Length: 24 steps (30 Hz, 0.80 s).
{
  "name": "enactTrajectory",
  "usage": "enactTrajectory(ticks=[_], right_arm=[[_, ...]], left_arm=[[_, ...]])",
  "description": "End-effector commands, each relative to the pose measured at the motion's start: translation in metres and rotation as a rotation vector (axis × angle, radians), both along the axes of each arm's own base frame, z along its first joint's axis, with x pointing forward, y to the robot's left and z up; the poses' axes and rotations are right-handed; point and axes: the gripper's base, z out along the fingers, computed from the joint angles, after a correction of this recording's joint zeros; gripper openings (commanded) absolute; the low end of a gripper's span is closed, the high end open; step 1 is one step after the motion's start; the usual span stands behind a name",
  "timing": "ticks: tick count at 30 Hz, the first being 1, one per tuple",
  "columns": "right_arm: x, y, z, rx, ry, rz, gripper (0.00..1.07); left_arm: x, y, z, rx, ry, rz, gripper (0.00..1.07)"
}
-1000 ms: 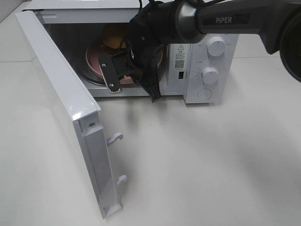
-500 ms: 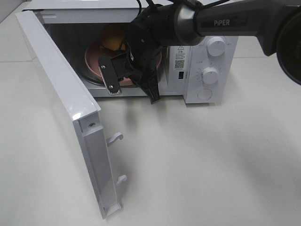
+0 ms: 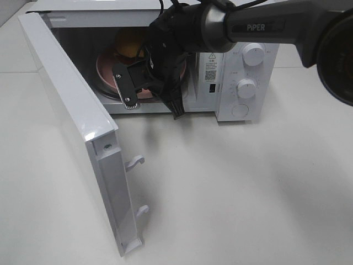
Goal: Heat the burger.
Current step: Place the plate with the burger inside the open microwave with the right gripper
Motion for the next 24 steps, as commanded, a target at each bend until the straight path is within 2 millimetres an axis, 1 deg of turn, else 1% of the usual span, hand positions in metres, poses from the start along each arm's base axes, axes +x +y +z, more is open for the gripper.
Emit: enactTrajectory(ticks=[1, 5, 10, 24], right_arm=[[0.0089, 0.0066, 0.0172, 0.056, -0.066, 0.007, 0.00], [0.0096, 0.0058, 0.0175, 0.056, -0.067, 0.005, 0.00], [0.0095, 0.0069, 0.0094, 0.057, -0.047, 0.005, 0.00], [0.0088, 0.0068, 0.0084, 0.057, -0.036, 0.001, 0.00]], left_arm=[[-0.0021, -0.0006, 0.0002, 0.003, -0.015, -0.004, 1.02], [-0.0021, -0.0006, 0.0002, 0.003, -0.015, -0.004, 1.02], [-0.0021, -0.0006, 0.0002, 0.009, -0.015, -0.007, 1.02], [-0.0021, -0.0006, 0.0002, 0.009, -0.015, -0.007, 1.02]])
